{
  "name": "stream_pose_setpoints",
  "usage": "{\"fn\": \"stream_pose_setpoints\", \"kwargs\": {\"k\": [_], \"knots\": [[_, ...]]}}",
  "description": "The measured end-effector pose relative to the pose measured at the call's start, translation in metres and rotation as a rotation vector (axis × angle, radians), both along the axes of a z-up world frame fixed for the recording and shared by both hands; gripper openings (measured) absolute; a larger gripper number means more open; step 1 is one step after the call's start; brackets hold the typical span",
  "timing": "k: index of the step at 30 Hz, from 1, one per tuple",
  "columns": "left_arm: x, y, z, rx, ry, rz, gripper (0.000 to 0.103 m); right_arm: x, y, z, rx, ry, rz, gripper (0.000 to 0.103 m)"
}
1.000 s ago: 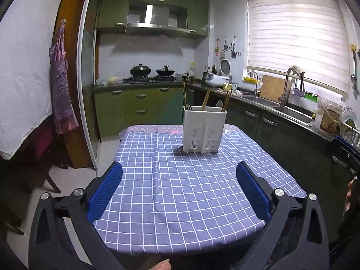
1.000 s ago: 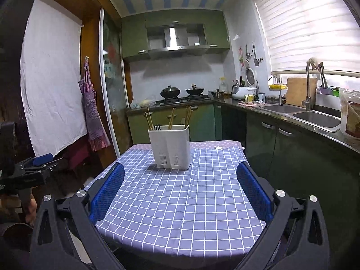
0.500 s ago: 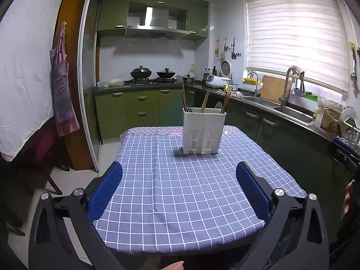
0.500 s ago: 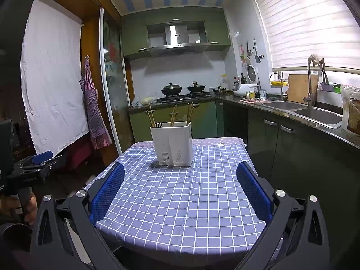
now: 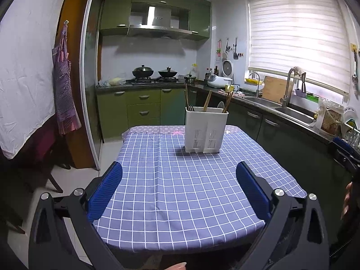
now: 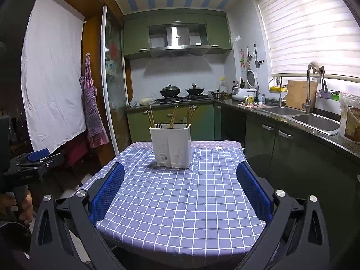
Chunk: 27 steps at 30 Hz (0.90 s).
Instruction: Organize utensils
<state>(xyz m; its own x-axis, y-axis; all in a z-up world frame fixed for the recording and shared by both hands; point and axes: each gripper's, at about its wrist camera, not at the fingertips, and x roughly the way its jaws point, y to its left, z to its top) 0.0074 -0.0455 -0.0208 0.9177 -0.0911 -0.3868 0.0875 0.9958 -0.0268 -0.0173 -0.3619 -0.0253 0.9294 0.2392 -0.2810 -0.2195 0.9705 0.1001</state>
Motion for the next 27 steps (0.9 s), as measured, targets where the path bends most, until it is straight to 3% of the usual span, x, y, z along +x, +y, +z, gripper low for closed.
{"fn": "stream_pose_setpoints", "kwargs": {"k": [27], "knots": [[-0.0009, 0.0014, -0.0006, 0.005, -0.011, 0.029, 0.096, 0.0076, -0.0009, -0.0066, 0.008, 0.023, 0.022, 0.098]]}}
